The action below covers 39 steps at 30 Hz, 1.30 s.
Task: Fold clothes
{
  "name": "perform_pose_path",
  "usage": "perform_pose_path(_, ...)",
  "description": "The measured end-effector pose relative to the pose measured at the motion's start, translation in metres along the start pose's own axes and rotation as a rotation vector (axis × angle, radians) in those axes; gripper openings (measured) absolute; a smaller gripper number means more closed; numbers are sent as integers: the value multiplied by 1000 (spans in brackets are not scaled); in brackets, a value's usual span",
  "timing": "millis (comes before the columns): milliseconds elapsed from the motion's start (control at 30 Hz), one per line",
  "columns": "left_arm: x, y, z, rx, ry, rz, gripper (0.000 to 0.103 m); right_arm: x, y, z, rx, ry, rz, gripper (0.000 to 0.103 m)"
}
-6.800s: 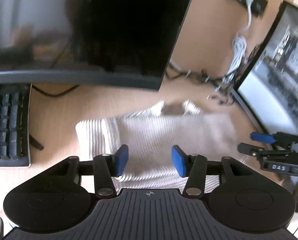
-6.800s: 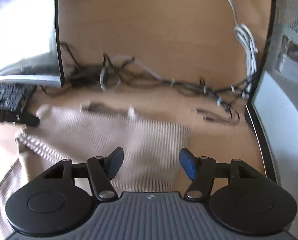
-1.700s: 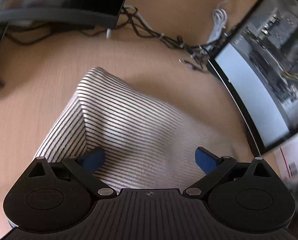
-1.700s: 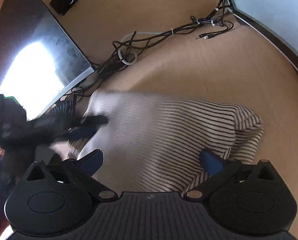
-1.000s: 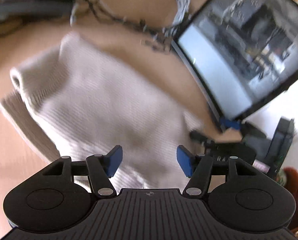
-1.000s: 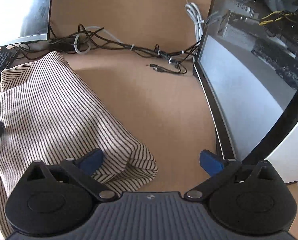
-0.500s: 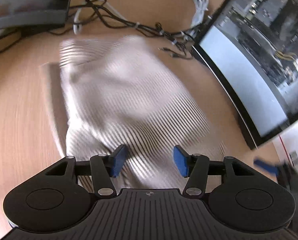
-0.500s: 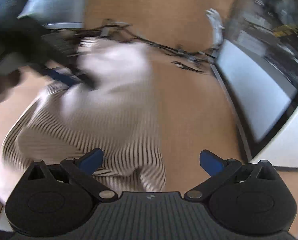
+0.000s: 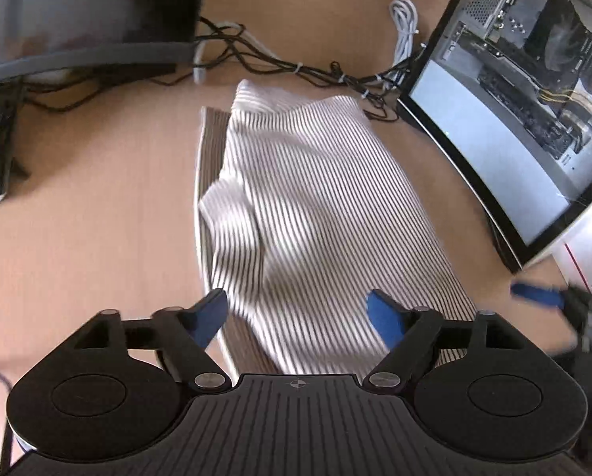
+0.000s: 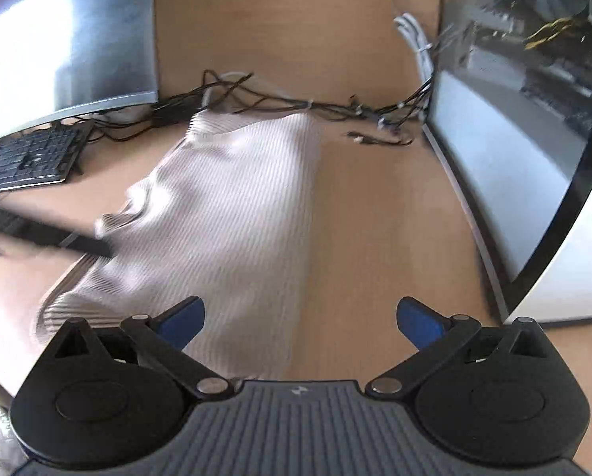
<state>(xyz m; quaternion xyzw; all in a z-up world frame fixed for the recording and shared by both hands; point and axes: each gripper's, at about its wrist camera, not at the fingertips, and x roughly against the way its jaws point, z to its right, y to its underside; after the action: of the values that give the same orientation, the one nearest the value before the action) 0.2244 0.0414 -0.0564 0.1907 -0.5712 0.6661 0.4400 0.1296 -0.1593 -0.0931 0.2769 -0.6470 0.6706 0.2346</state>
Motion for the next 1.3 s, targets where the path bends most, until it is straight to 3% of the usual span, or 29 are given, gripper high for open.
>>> perform_pose_path(167, 14, 30, 19, 10, -91, 12, 83, -16, 9, -1, 114, 23, -53, 103)
perform_pose_path(267, 20, 38, 26, 20, -160, 9, 86, -9, 20, -8, 220, 51, -2, 103)
perform_pose_path(400, 26, 44, 26, 33, -188, 10, 87, -5, 25, -15, 344, 70, 41, 103)
perform_pose_path(633, 35, 49, 28, 37, -214, 24, 90, -7, 16, -14, 445, 72, 20, 103)
perform_pose_path(767, 38, 52, 28, 39, -223, 25, 91, 2, 8, -17, 410, 73, 34, 103)
perform_pose_path(900, 39, 52, 26, 46, -236, 23, 93, 15, -1, -28, 326, -39, 88, 103)
perform_pose_path(1300, 39, 47, 18, 47, -252, 22, 95, 1, 21, -47, 374, -131, -32, 102)
